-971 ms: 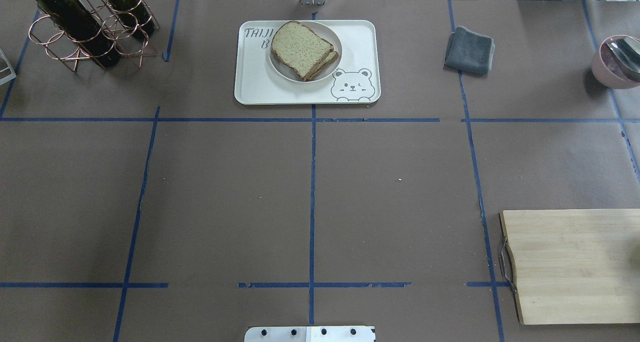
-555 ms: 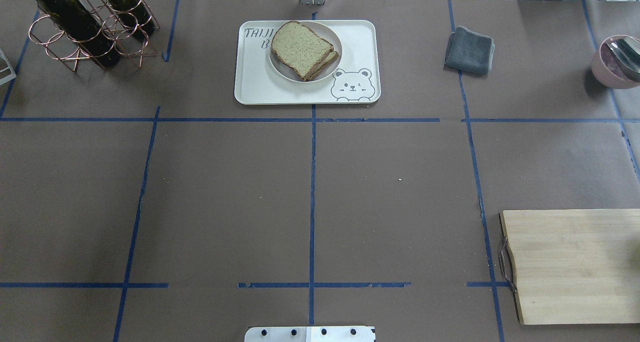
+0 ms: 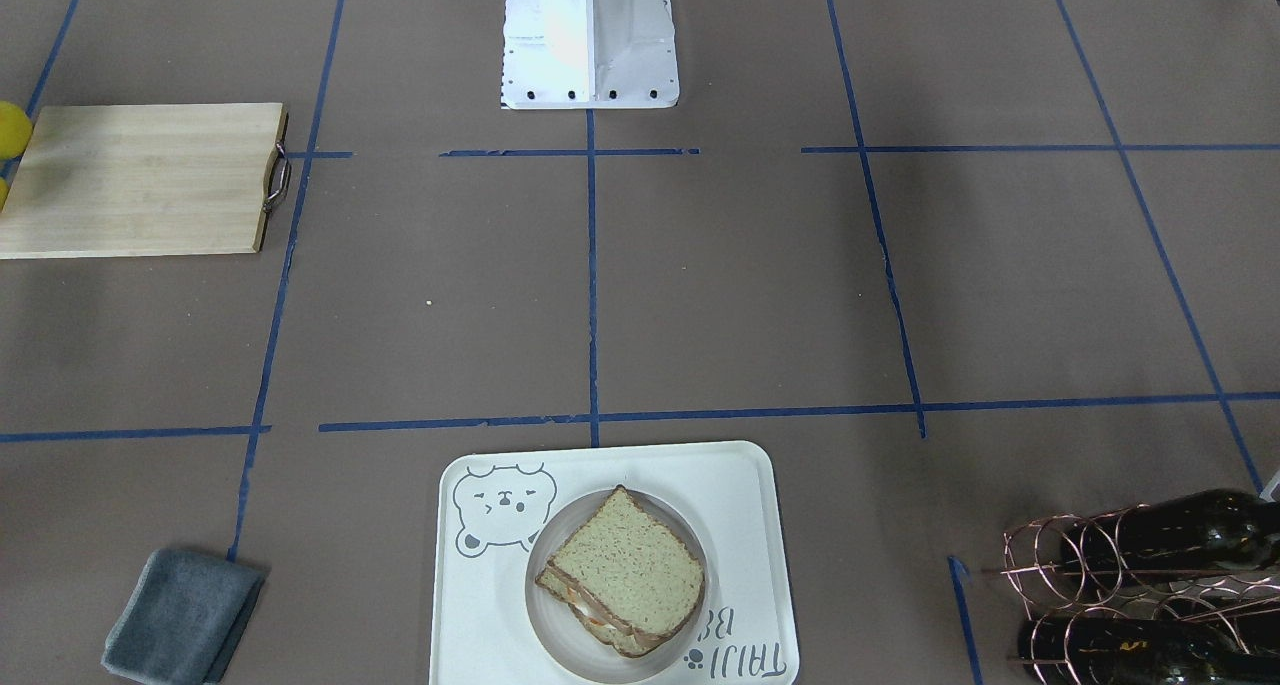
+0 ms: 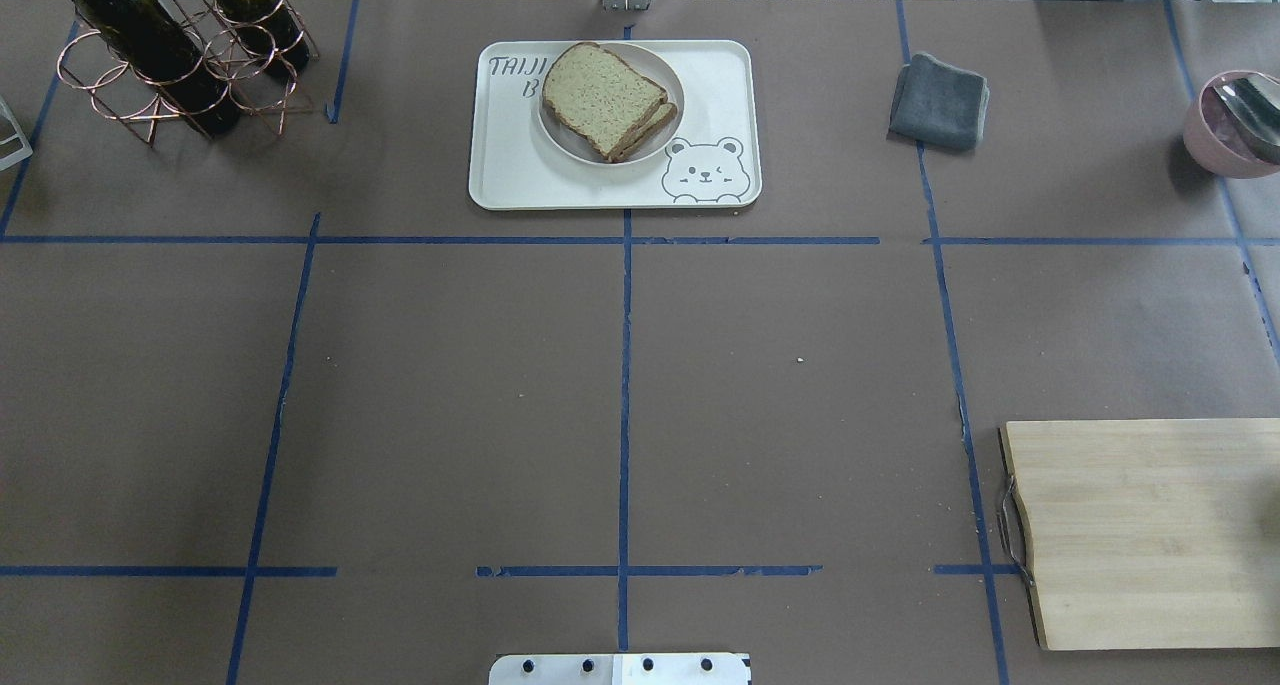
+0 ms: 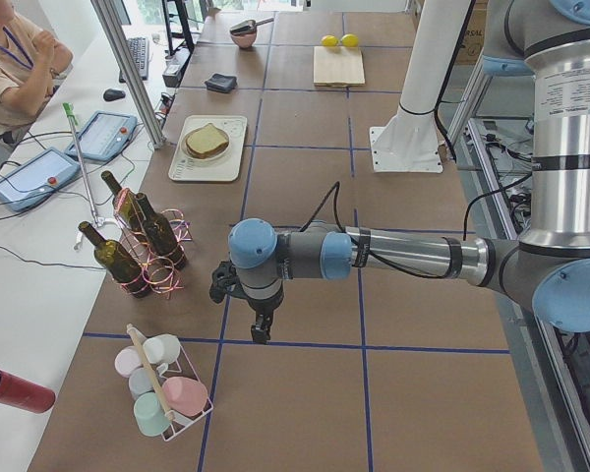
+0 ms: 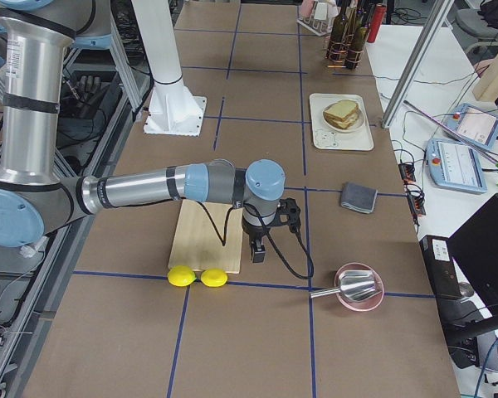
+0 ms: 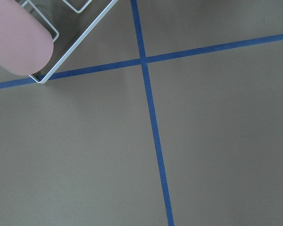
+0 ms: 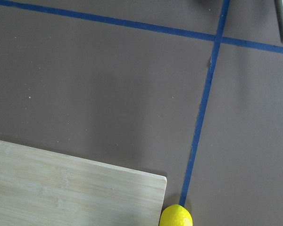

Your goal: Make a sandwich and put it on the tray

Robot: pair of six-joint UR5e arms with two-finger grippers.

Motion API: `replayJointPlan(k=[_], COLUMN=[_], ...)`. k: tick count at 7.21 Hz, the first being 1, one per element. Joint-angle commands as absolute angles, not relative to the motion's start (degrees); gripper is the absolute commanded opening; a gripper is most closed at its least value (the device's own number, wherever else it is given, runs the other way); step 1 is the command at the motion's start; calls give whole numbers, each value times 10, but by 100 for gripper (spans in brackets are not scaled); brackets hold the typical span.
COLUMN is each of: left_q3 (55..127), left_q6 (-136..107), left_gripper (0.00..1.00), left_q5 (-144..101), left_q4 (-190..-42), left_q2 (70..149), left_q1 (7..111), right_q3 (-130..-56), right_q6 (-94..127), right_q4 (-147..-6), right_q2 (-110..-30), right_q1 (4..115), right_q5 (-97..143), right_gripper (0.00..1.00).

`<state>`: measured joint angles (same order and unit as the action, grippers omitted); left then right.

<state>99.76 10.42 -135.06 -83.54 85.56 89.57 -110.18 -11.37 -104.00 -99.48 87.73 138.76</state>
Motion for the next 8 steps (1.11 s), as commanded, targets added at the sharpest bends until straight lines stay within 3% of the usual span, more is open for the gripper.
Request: replayJointPlan(k=[1,8], left_q3=[996,992], left_q6=[105,104], left_gripper=[100,100], left_q5=[-1355,-1354], left_q4=[-838,-838], left_q2=[857,868], left_q1=[896,894], right_q3=[-1103,-1101], right_q6=[-117,-114], right_q4=[-1033,-1013], right_q2=[-996,-1019], right_q1=[878,877], right_q5=[1400,1404], right_gripper=[100,100])
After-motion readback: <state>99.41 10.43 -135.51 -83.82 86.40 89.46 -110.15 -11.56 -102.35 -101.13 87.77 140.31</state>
